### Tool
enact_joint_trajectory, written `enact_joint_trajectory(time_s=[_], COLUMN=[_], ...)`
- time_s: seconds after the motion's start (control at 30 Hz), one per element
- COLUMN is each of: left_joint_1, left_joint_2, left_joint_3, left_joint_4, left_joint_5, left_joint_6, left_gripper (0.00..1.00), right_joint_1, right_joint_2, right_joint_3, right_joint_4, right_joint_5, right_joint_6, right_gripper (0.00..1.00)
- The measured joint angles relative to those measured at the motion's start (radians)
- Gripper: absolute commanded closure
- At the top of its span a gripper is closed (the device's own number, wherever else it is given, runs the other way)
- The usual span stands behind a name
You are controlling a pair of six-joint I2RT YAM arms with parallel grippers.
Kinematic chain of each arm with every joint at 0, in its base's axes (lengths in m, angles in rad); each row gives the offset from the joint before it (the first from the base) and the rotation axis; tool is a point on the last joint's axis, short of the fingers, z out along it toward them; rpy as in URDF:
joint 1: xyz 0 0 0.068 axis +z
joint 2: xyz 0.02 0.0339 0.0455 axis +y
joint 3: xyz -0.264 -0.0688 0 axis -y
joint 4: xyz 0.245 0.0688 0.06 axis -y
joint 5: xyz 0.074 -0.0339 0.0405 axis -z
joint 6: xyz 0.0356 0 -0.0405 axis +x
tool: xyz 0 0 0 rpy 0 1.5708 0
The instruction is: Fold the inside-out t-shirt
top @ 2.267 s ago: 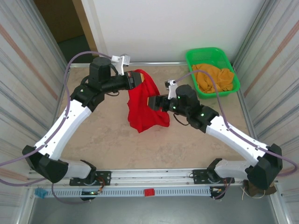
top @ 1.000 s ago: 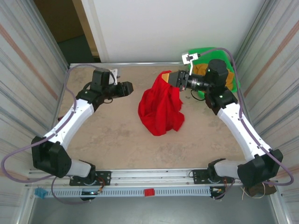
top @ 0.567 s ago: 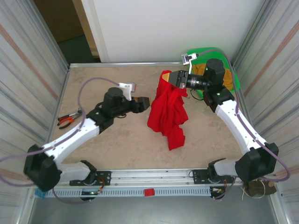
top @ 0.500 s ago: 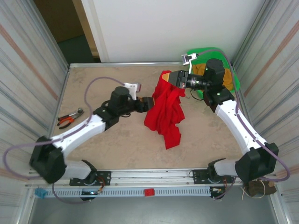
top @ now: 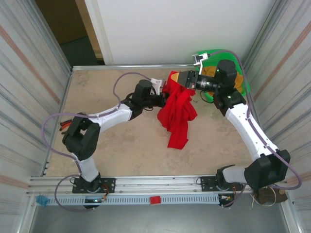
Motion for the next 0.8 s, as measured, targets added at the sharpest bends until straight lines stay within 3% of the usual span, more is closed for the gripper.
enact_joint_trajectory(time_s=[0.17, 0.33, 0.7, 0.73, 0.77, 0.8], left_joint_1=[0.090, 0.161, 0.210, 0.215, 0.219, 0.221], left_joint_2=[-0.193, -0.376, -0.436, -0.436, -0.434, -0.431], left_joint_3=[-0.126, -0.147, -0.120, -0.120, -0.118, -0.115], left_joint_4=[-0.013, -0.011, 0.049, 0.073, 0.094, 0.111], left_joint_5=[0.023, 0.056, 0.221, 0.236, 0.248, 0.257], left_joint_6=[-0.019, -0.042, -0.170, -0.195, -0.220, -0.246], left_gripper=[1.00, 1.00, 1.00, 1.00, 1.00, 1.00], right_joint_1=[-0.083, -0.113, -0.127, -0.130, -0.131, -0.132], right_joint_2=[-0.034, -0.034, 0.010, 0.027, 0.047, 0.073], right_joint_3=[-0.051, -0.106, -0.116, -0.109, -0.096, -0.074], right_joint_4=[0.015, 0.023, -0.068, -0.087, -0.109, -0.143], right_joint_5=[-0.003, -0.002, 0.108, 0.125, 0.143, 0.164], right_joint_6=[0.003, 0.002, -0.063, -0.070, -0.080, -0.087], right_gripper=[1.00, 1.00, 1.00, 0.91, 0.73, 0.63])
